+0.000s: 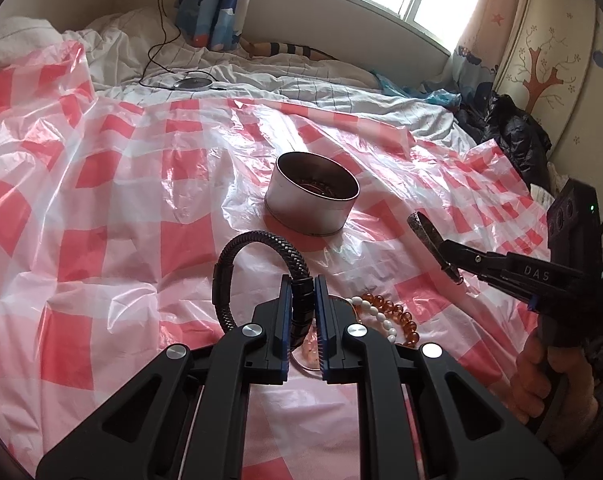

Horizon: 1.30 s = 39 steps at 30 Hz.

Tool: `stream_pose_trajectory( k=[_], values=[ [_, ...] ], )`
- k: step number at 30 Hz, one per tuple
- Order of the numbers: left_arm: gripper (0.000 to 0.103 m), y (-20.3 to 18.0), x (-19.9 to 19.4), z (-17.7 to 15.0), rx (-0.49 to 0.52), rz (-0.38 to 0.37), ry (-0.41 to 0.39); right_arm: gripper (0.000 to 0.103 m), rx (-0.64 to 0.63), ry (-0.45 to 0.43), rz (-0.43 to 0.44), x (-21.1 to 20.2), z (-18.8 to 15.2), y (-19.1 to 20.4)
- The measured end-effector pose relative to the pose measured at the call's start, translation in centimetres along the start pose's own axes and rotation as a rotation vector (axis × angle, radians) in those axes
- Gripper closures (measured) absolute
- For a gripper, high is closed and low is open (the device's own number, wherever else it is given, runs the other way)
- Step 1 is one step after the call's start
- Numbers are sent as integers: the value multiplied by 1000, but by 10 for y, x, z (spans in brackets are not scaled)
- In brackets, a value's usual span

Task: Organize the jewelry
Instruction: 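Carry the black bracelet and silver bangle over the silver tin with both tools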

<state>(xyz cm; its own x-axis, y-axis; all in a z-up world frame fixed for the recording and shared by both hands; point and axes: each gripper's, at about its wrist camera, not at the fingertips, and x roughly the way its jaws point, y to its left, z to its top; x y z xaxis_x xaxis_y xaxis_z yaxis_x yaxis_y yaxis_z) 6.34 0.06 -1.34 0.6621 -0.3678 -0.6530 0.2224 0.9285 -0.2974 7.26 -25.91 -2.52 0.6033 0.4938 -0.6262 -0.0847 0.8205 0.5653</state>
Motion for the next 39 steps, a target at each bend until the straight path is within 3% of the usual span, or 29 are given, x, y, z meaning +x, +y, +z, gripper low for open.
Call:
stream_pose_trajectory(
  k=[9,11,21,31,39],
  values=[
    [93,45,-4,0,-247,-183,-6,98,16,-1,18,-3,0,-3],
    [93,50,-4,-1,-273,-196,-10,98,12,1,21,-3,1,-2],
    [93,44,-9,2,-232,-176,-53,96,7,-16,53,-9,2,1],
    [93,29,-7,4,-152,-145,-47,95,4,-17,87,-10,3,4],
    [93,10,-13,14,-54,-154,-80,95,16,-80,113,-17,14,5]
  ],
)
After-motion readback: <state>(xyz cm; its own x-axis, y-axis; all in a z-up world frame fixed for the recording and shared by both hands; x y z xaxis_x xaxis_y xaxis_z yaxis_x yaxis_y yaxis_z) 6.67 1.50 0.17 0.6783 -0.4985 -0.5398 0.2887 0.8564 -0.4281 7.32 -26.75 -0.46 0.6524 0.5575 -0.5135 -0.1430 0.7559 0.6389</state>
